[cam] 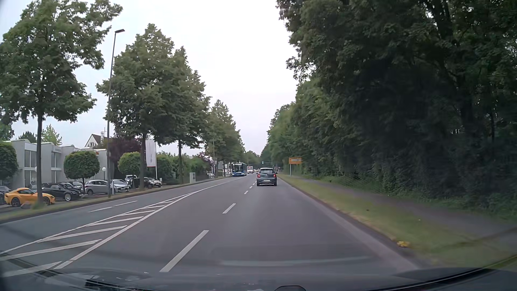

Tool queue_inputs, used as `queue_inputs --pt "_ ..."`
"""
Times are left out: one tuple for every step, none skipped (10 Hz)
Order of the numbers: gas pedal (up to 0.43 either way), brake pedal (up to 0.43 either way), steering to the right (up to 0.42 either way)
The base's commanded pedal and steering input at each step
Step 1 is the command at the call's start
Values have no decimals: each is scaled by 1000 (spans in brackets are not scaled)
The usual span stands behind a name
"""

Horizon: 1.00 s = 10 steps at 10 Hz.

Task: Follow the waypoints while adhering to traffic rules and regulations

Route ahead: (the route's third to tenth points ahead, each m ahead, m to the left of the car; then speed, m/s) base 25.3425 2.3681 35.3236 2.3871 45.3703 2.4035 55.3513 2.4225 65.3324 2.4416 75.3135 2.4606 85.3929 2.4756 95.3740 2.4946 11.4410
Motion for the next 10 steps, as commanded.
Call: queue_inputs --pt "157 0 8" --pt "157 0 5" --pt "157 0 2" --pt "157 0 2" --pt "157 0 1" --pt "157 0 1" --pt "157 0 0" --pt "157 0 0" --pt "157 0 -1" --pt "157 0 -3"
